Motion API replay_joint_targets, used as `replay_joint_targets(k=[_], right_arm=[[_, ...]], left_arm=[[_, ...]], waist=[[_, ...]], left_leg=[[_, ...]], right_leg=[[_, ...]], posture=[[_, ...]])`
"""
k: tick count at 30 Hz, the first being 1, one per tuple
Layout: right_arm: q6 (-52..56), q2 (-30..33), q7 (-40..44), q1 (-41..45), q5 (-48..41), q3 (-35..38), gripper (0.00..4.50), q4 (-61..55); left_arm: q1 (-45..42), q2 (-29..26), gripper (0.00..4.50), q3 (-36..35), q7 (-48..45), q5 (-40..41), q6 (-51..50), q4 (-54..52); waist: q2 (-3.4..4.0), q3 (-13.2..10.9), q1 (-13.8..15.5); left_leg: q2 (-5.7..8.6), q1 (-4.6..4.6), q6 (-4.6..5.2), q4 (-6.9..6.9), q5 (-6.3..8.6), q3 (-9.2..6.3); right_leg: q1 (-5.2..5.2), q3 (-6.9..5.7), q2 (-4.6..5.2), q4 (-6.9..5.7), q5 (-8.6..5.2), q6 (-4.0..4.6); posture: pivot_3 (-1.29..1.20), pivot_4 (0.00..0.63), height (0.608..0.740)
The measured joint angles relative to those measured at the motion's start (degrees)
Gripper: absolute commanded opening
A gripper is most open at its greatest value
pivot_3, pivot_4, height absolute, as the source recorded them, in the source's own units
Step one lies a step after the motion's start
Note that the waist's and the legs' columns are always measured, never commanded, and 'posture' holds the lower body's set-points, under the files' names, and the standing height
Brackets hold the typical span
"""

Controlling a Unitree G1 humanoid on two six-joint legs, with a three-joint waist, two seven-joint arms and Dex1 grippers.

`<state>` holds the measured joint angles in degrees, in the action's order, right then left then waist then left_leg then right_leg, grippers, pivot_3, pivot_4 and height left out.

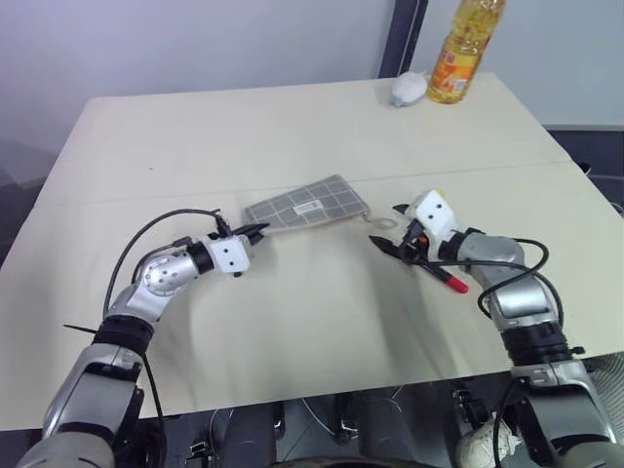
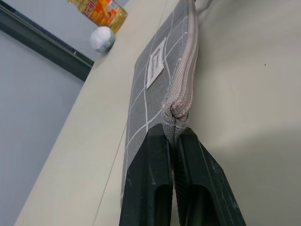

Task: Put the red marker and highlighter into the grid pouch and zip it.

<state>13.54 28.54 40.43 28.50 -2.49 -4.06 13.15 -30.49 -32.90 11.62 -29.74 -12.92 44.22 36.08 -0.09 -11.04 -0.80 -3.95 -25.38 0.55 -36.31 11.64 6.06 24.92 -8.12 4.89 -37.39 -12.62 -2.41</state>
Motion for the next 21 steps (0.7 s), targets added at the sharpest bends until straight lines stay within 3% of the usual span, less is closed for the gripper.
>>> replay_joint_targets(k=[1,4,10,11,21], right_arm=[[-0.3,-0.9,-1.0,0.8,0.4,-0.3,4.32,1.9],[-0.5,-2.8,-3.3,4.4,1.1,-0.2,3.5,7.0],[-0.8,-5.1,-2.4,6.4,0.3,-0.1,0.22,11.2],[-0.7,-5.1,-1.9,6.4,0.1,-0.1,0.05,11.2],[1.0,-7.4,0.0,6.3,0.3,-3.5,0.05,5.1]], left_arm=[[0.2,0.0,0.0,0.0,0.0,0.0,-0.4,-0.6],[0.7,0.0,0.0,-0.1,0.3,0.0,-1.5,-1.8],[1.3,-0.2,0.0,-0.9,0.7,-0.1,-2.8,-3.8],[1.5,-0.2,0.0,-1.0,0.9,-0.1,-3.0,-4.0],[1.6,0.7,0.0,-1.3,2.0,-0.3,-4.7,-4.7]], waist=[[0.0,0.0,0.0],[-0.01,0.0,0.0],[0.0,0.0,0.2],[0.0,0.0,0.2],[0.0,0.0,0.0]], left_leg=[[0.0,0.0,0.0,0.0,0.0,0.0],[0.01,-0.01,0.0,0.0,-0.01,0.07],[0.02,-0.02,0.0,0.03,-0.01,0.14],[0.02,-0.02,0.0,0.03,-0.01,0.14],[-0.01,-0.01,0.0,0.05,-0.01,0.09]], right_leg=[[0.0,0.0,-0.01,0.0,0.0,0.0],[-0.01,0.01,-0.02,0.0,0.01,-0.01],[-0.03,0.01,-0.04,0.01,0.0,-0.01],[-0.03,0.01,-0.04,0.01,0.0,-0.01],[0.01,0.02,-0.08,0.0,0.0,-0.02]], posture=[[0.0,0.15,0.74],[0.0,0.15,0.74],[0.0,0.15,0.74],[0.0,0.15,0.74],[0.0,0.15,0.74]])
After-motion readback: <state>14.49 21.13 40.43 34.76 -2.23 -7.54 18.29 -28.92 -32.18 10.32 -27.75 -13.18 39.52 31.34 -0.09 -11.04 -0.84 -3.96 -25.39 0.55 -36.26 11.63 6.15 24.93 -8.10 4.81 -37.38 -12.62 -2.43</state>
